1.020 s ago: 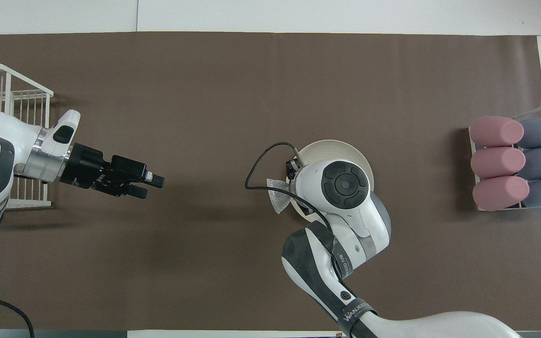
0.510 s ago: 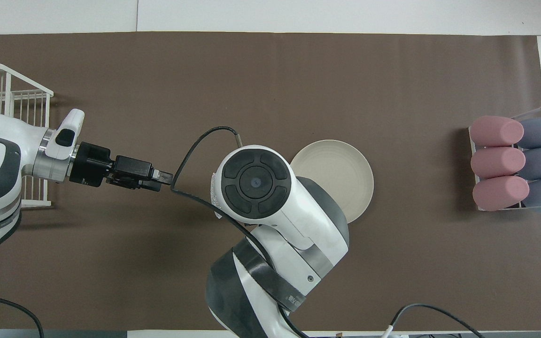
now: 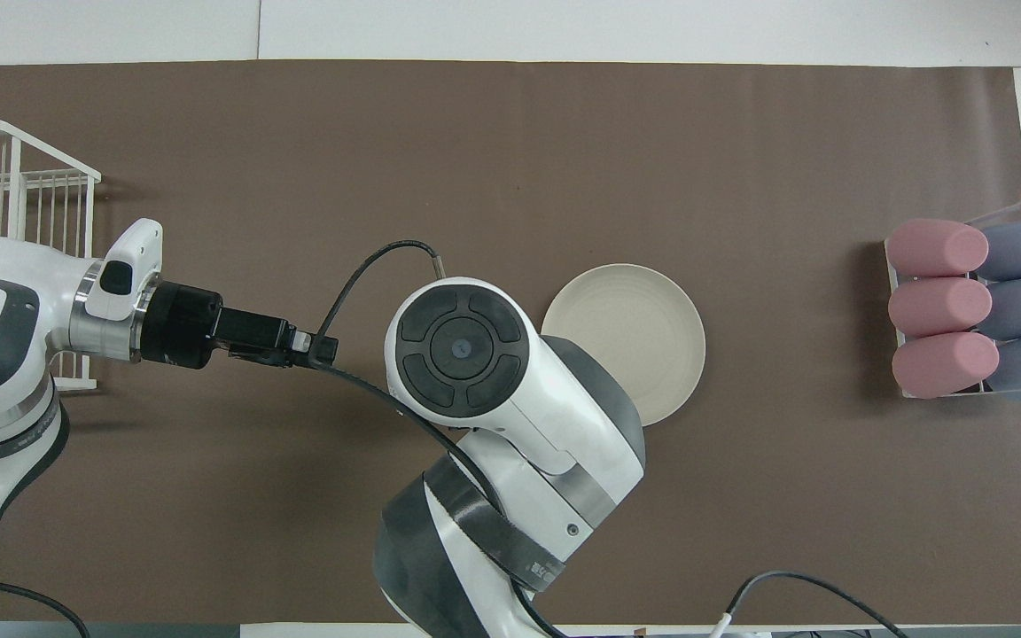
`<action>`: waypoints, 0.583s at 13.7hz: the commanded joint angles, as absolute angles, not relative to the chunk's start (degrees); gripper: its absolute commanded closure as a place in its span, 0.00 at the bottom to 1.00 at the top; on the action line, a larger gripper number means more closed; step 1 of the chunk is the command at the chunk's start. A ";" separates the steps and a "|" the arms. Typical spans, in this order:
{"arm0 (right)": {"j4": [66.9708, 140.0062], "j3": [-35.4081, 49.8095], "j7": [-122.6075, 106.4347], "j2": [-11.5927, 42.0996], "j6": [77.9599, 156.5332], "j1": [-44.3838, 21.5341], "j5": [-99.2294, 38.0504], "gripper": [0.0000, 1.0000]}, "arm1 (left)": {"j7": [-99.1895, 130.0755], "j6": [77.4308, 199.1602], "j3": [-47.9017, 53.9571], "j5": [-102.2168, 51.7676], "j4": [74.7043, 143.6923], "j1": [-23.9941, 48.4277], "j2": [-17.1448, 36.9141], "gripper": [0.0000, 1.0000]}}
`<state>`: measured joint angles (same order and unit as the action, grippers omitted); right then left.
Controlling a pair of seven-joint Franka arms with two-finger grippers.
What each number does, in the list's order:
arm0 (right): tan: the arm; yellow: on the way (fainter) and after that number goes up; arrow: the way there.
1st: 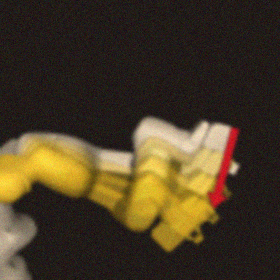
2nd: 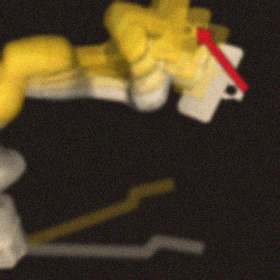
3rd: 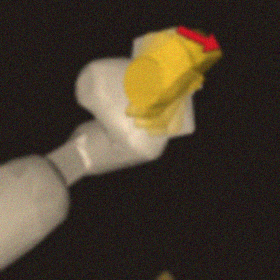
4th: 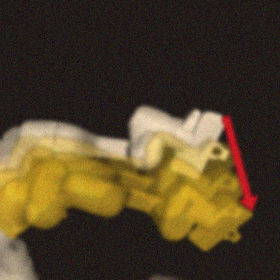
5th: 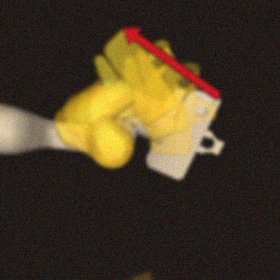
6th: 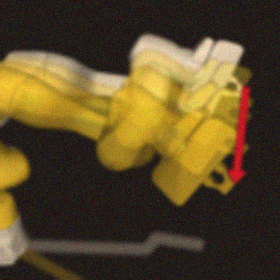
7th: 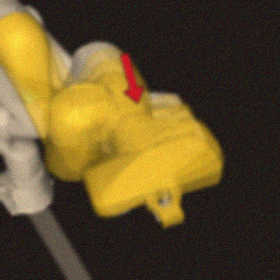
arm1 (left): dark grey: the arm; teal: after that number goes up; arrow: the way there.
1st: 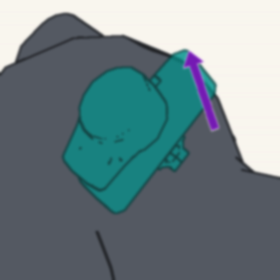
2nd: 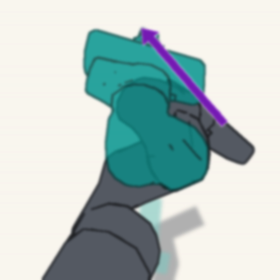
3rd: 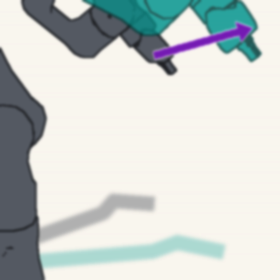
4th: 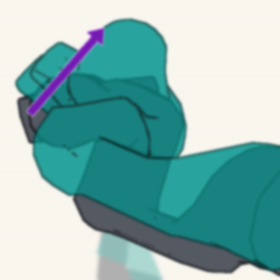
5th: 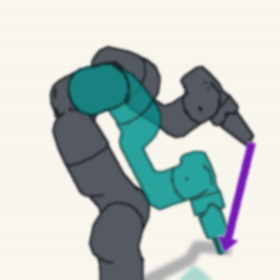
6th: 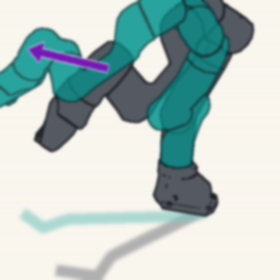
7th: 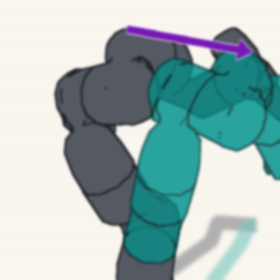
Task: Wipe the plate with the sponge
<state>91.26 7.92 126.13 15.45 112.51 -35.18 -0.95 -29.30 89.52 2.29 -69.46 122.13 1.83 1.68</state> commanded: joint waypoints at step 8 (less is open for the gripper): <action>89.56 8.17 127.62 16.61 111.88 -34.89 0.26 1.00 | -30.94 98.79 2.11 -74.44 127.00 9.05 -1.23 1.00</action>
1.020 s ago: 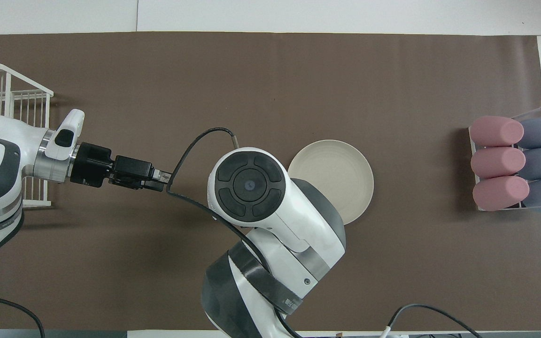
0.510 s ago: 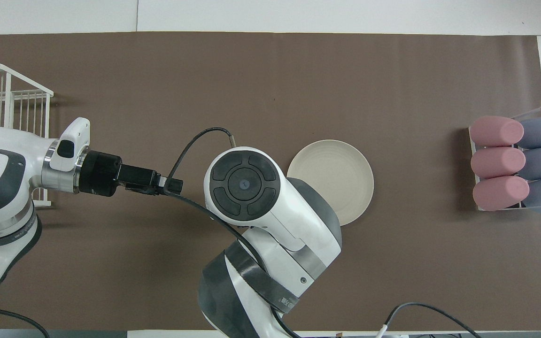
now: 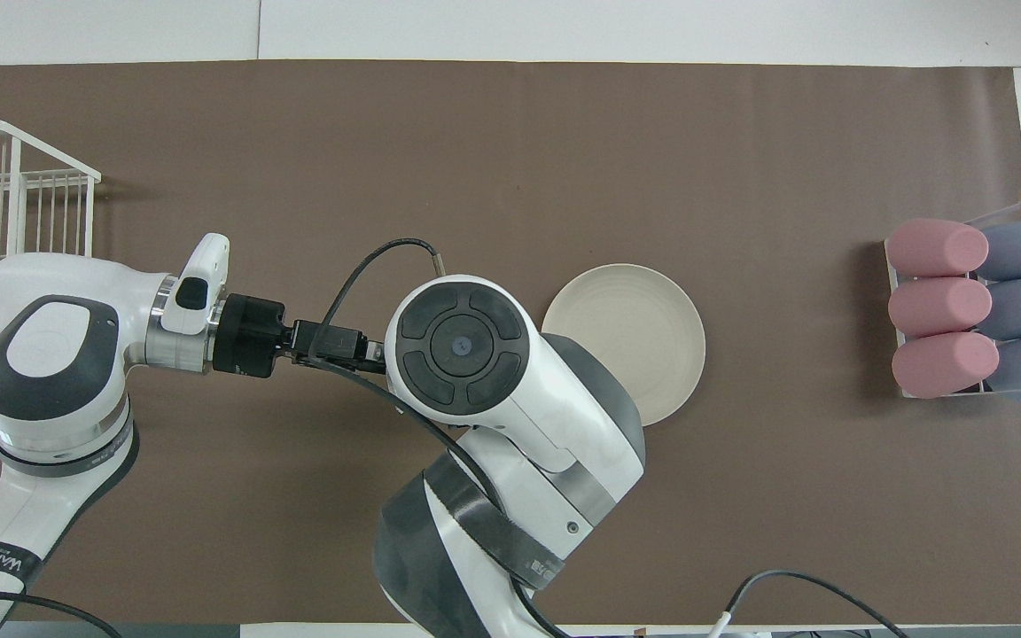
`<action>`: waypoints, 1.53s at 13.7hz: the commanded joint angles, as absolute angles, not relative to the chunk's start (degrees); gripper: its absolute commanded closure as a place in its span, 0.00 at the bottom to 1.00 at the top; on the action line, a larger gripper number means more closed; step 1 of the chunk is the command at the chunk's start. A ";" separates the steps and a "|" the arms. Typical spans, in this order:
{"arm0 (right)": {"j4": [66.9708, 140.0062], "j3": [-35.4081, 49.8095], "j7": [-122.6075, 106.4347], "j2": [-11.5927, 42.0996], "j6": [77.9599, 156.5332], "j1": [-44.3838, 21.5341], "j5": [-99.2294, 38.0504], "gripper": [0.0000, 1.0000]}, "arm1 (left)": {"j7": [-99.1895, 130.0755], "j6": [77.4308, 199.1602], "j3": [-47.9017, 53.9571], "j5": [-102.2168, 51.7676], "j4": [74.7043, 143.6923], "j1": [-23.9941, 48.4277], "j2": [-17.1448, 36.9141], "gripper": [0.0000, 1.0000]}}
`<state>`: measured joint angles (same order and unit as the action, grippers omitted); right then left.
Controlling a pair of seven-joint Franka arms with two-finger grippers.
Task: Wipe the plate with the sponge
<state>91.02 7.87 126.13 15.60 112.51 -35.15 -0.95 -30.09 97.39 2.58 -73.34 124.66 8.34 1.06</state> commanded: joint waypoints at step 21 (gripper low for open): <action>94.92 7.91 88.58 8.54 107.33 -23.75 0.09 0.00 | -27.34 102.12 1.58 -71.04 127.18 8.53 -1.41 1.00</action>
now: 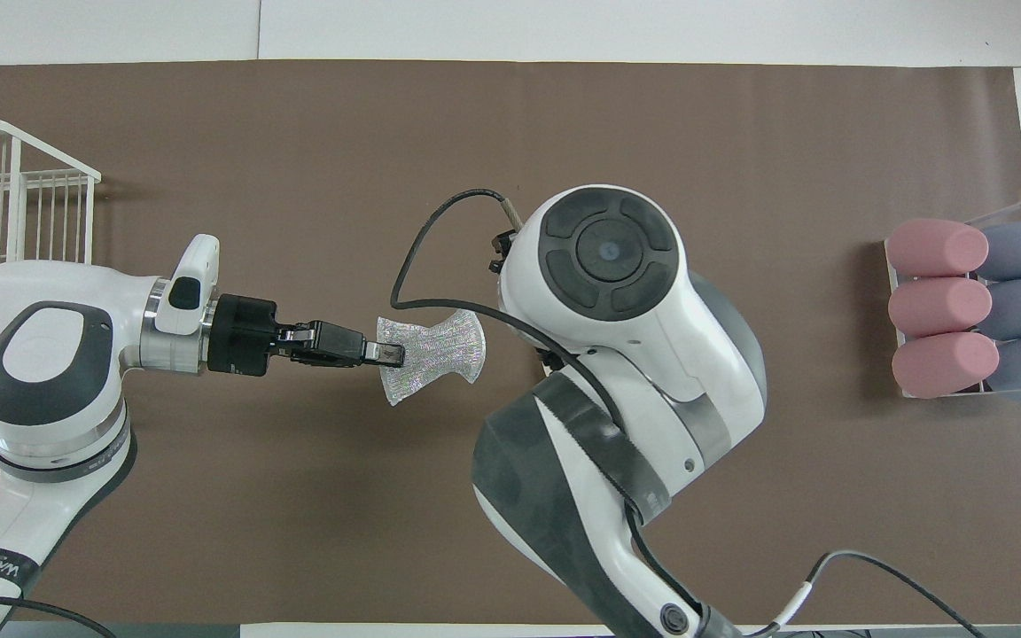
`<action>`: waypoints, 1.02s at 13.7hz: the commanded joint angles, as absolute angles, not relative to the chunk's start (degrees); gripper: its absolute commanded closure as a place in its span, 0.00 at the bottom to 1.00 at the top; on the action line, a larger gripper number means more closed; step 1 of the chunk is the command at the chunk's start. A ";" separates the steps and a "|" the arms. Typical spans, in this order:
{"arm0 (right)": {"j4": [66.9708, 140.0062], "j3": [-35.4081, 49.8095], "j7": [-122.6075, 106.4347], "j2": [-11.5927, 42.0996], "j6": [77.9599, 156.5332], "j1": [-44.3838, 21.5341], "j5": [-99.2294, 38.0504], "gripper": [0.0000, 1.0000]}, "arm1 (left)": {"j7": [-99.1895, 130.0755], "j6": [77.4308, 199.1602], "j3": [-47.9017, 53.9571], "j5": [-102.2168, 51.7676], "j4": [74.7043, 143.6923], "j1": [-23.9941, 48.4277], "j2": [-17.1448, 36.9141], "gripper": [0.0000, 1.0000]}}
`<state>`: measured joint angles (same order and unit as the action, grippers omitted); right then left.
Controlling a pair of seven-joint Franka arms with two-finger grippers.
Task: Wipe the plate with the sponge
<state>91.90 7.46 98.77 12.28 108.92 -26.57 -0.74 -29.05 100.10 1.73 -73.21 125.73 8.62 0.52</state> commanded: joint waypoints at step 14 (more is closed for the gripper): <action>94.66 4.40 13.31 -2.29 90.27 -4.75 -0.18 0.00 | 21.39 109.15 2.20 -19.04 112.95 20.19 0.61 1.00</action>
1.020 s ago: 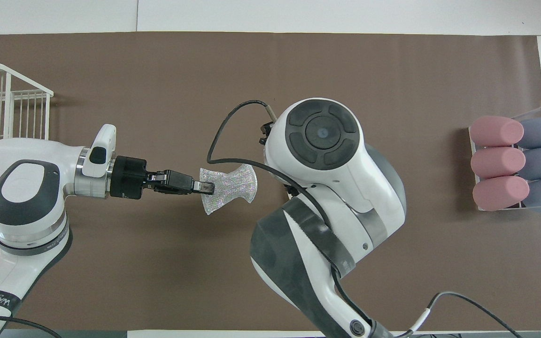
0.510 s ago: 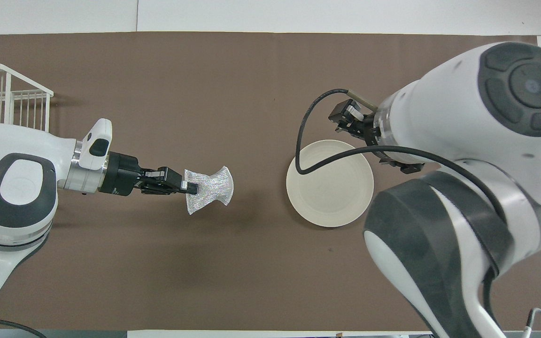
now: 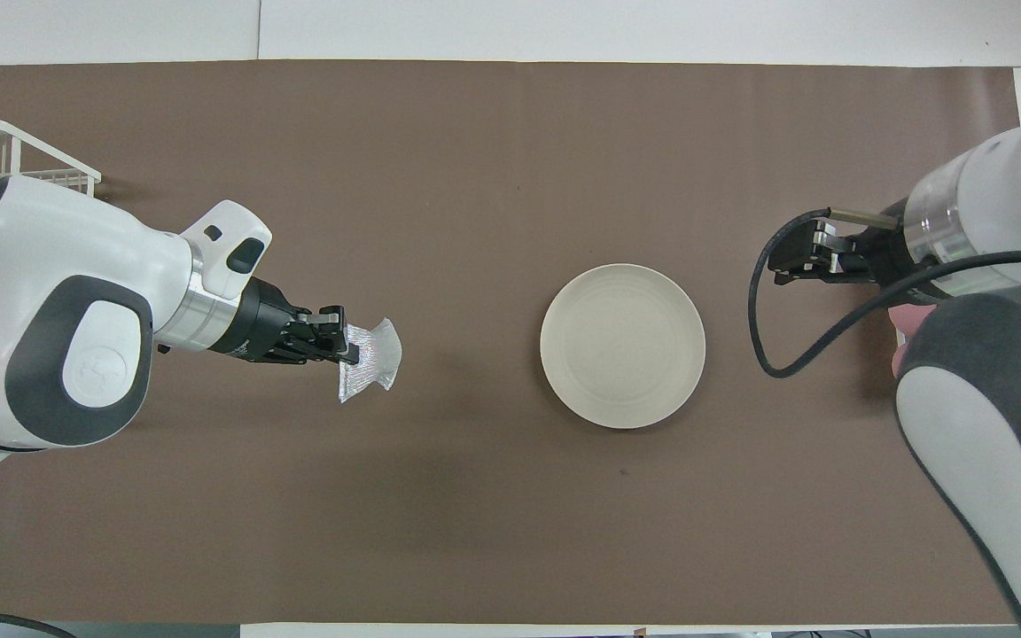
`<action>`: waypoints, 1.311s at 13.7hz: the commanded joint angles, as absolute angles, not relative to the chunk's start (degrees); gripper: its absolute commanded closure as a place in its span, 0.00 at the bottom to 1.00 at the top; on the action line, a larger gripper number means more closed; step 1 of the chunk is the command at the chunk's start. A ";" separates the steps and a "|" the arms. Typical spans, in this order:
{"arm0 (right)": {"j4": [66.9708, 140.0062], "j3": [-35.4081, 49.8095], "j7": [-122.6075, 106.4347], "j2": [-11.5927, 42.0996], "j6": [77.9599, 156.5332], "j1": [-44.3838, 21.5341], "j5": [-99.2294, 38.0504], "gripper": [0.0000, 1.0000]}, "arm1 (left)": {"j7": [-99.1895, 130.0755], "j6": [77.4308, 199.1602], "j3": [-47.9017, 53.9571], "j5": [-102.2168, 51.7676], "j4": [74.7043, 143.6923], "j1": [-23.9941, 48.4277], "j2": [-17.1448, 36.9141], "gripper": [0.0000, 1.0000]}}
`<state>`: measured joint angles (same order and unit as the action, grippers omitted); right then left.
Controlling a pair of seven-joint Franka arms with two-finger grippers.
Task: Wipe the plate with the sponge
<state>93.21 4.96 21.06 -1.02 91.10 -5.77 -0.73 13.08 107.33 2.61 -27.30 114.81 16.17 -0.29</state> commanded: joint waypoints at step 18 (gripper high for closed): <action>93.34 -0.97 1.93 -1.58 86.40 -2.29 0.53 0.00 | 36.74 70.76 2.20 43.22 103.89 28.92 6.23 1.00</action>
